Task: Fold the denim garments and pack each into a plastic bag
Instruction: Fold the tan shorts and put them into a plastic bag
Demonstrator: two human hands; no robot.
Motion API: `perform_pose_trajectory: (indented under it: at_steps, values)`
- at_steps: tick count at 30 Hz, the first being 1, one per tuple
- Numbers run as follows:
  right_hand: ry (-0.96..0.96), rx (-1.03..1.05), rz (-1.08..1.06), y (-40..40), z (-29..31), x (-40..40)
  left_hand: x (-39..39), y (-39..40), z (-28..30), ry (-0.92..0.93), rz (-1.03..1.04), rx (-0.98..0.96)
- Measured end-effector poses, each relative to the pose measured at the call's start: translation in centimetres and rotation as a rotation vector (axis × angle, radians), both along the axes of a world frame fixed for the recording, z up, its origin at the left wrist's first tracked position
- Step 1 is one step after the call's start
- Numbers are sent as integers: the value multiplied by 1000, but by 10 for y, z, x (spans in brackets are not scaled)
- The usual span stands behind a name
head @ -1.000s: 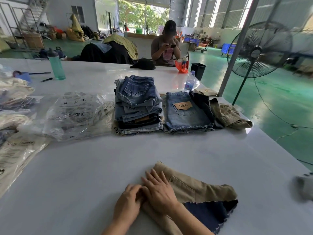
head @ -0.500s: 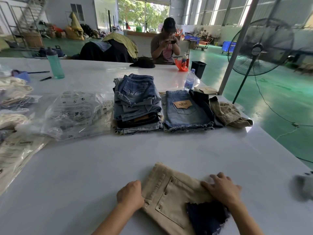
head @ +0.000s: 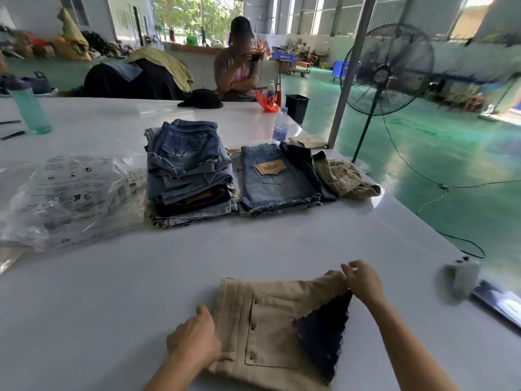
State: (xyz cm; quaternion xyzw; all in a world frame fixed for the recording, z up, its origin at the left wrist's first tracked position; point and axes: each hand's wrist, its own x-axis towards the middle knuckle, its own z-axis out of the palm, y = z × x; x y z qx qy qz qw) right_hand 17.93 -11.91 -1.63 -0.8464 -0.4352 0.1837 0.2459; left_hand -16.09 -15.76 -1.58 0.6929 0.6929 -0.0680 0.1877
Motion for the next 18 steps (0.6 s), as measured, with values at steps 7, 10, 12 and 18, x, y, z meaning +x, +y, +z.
perform_pose_trajectory:
  at_steps: [7, 10, 12, 18]
  values:
    - [30, -60, -146, 2, -7, 0, 31, 8, -16, -70, -265, 440]
    - [346, -41, -137, 4, -7, 4, 27, 1, -27, -76, -242, 357]
    - [747, 110, -218, 6, -6, 7, 26, 1, -32, -91, -243, 358]
    - [891, 49, -230, 10, -5, 12, 27, 2, -36, -172, -207, 357]
